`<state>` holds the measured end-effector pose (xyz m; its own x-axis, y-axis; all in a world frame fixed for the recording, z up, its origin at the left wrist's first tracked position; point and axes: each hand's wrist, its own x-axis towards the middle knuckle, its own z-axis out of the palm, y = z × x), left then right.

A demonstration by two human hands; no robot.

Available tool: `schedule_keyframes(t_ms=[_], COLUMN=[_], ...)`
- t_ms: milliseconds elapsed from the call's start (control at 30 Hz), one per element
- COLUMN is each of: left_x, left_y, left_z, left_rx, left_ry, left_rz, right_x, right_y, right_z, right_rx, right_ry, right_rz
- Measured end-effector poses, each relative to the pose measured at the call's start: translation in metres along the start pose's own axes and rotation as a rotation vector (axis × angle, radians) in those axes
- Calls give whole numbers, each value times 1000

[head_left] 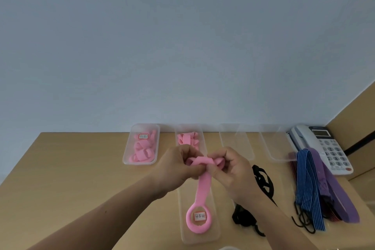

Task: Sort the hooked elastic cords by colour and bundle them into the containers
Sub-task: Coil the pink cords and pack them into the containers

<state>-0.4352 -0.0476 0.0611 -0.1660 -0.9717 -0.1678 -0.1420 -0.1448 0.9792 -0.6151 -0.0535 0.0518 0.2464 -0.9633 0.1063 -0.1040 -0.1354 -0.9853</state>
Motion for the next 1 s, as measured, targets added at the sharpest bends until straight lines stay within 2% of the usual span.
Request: schedule_keyframes(t_ms=[167, 333, 433, 567, 767, 1000], left_x=[-2, -3, -3, -2, -1, -3], left_y=[7, 9, 7, 4, 0, 1], left_z=[-5, -4, -3, -1, 2, 4], left_rx=[-69, -109, -105, -118, -24, 71], left_ry=[-95, -18, 6, 27, 54, 48], left_rz=[-53, -16, 31, 89, 158, 111], right_x=[-2, -1, 0, 2, 4, 3], right_y=[2, 1, 0, -9, -12, -10], right_z=[2, 5, 2, 0, -1, -5], right_rx=[-60, -54, 42, 238, 150, 184], right_ry=[-14, 7, -25, -54, 19, 43], right_rz=[-45, -51, -40, 62, 86, 85])
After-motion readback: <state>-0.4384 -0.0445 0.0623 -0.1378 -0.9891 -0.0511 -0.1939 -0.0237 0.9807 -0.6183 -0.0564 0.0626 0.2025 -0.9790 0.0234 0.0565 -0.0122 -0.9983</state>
